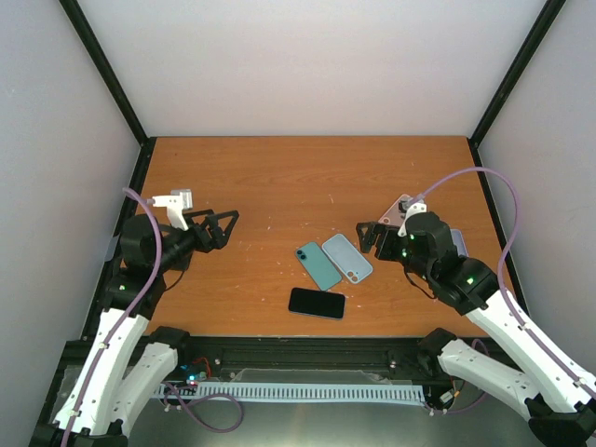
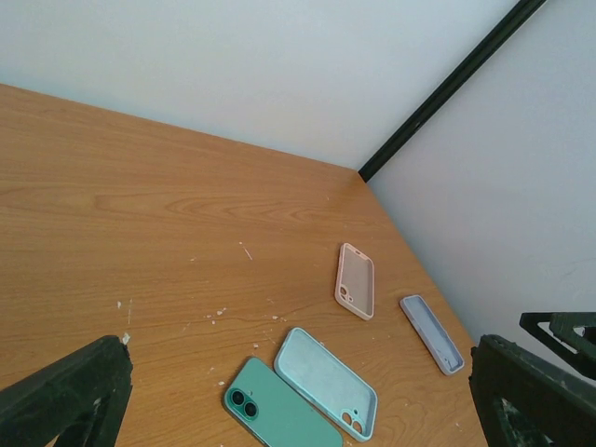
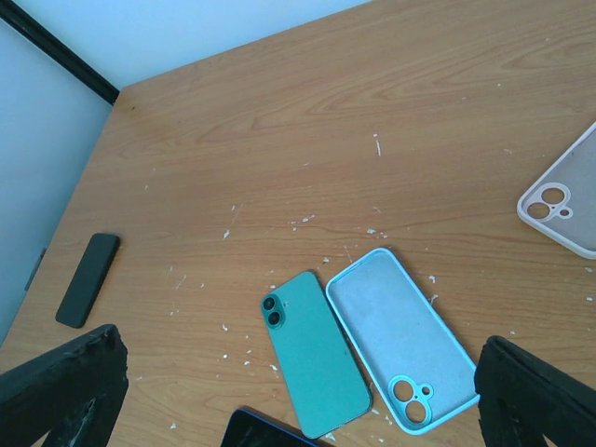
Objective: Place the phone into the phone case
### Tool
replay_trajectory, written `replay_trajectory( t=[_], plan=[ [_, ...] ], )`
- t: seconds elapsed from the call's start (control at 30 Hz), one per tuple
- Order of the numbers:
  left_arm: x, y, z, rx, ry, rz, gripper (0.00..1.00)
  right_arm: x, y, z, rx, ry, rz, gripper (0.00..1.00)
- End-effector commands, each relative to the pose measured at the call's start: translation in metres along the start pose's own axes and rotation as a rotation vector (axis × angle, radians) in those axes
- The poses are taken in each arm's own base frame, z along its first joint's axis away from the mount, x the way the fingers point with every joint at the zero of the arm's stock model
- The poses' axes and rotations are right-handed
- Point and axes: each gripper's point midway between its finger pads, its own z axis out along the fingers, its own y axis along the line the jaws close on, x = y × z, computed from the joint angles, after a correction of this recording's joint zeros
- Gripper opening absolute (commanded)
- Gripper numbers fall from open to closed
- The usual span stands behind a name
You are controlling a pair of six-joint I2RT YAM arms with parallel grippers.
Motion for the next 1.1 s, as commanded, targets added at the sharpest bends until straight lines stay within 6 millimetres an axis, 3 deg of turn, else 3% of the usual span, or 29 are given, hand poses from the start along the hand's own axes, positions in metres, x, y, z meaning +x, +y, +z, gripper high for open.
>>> replay_trajectory(
  t=[0.0, 0.23, 0.33, 0.6, 0.67, 0.77, 0.83, 1.07],
  plan=[
    [-0.016, -0.010, -0.007, 0.015, -0.065, 0.056, 0.99, 0.004, -0.001, 0.003, 0.003, 0.002, 0.002, 1.00],
    [0.002, 0.015, -0.003, -0.076, -0.035, 0.066, 1.00, 0.025, -0.014, 0.032, 0.088, 0.097, -0.042, 1.00],
    [0.011, 0.027, 0.001, -0.107, -0.023, 0.069, 0.99, 0.038, -0.027, 0.049, 0.166, 0.156, -0.053, 0.94],
    [0.019, 0.036, 0.006, -0.129, 0.008, 0.068, 0.99, 0.078, -0.043, 0.100, 0.220, 0.301, -0.147, 0.49],
    [0.019, 0.035, 0.005, -0.130, 0.012, 0.083, 0.99, 0.091, -0.041, 0.109, 0.194, 0.340, -0.139, 0.42],
    [0.019, 0.035, 0.001, -0.133, 0.001, 0.089, 0.99, 0.107, -0.050, 0.118, 0.228, 0.383, -0.094, 0.40],
    [0.019, 0.032, -0.001, -0.120, -0.009, 0.099, 1.00, 0.109, -0.057, 0.124, 0.264, 0.381, -0.109, 0.41],
    [0.018, 0.033, -0.003, -0.130, -0.024, 0.105, 0.99, 0.079, -0.082, 0.147, 0.435, 0.332, -0.320, 0.40]
  ],
)
